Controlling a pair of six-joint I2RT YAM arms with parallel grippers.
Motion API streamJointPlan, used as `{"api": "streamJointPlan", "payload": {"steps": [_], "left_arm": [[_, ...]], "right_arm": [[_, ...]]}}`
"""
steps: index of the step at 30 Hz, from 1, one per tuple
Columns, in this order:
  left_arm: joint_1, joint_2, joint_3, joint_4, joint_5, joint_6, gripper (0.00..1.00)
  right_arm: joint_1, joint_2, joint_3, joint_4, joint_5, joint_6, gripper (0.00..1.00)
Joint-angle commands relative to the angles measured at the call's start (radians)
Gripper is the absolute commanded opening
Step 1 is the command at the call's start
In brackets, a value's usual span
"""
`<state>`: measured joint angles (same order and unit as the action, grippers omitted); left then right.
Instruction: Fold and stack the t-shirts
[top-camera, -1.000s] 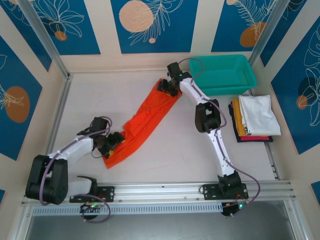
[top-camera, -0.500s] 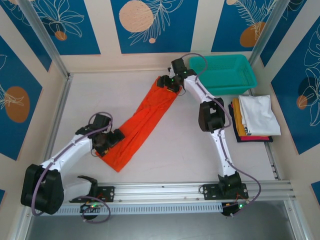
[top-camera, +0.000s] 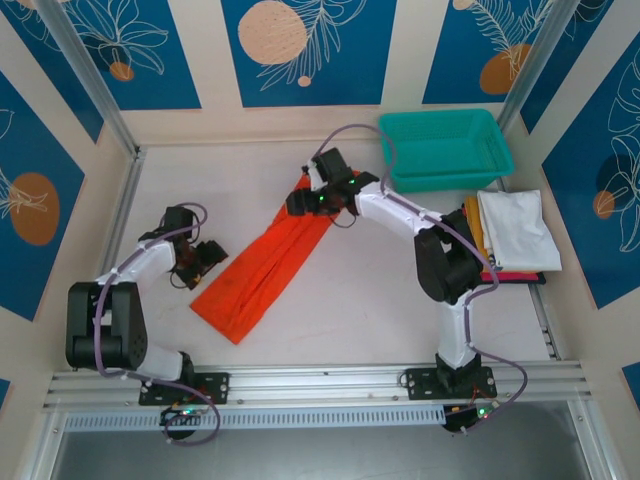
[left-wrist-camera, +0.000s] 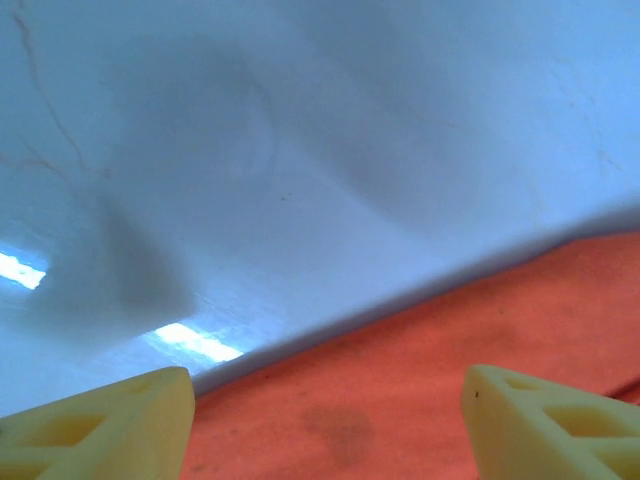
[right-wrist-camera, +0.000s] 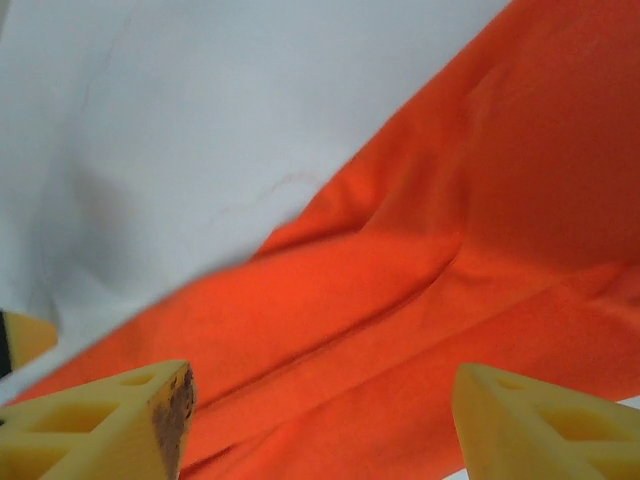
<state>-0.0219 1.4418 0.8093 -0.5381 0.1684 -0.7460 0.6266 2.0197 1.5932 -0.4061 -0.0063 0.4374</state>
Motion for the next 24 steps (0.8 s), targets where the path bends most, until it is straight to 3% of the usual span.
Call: {"api": "streamJointPlan", "payload": {"steps": [1,7,14,19,24], "left_arm": [[-0.013,-0.050,-0.050,-0.033,0.037,0.012,0.63],[-0.050,-0.116,-0.188,-0.042,0.093,-0.047,0.50],[-0.206,-0.147,-0.264,-0.012,0.126,-0.162,0.49],[-0.311,-0.156,-0.274,-0.008,0.123,-0.220,0.49],[-0.412,-0.134,-0.274,0.019,0.132,-0.263,0.49]], "right_arm": [[0.008,-0.013,-0.034,0.033,0.020,0.031,0.69],[0.010,-0.022,-0.060,0.032,0.031,0.049,0.68],[-0.004,-0.020,-0.086,0.017,0.092,0.098,0.65],[-0.067,0.099,0.000,-0.047,0.184,0.231,0.60],[-0.117,0.237,0.134,-0.089,0.151,0.298,0.58]]}}
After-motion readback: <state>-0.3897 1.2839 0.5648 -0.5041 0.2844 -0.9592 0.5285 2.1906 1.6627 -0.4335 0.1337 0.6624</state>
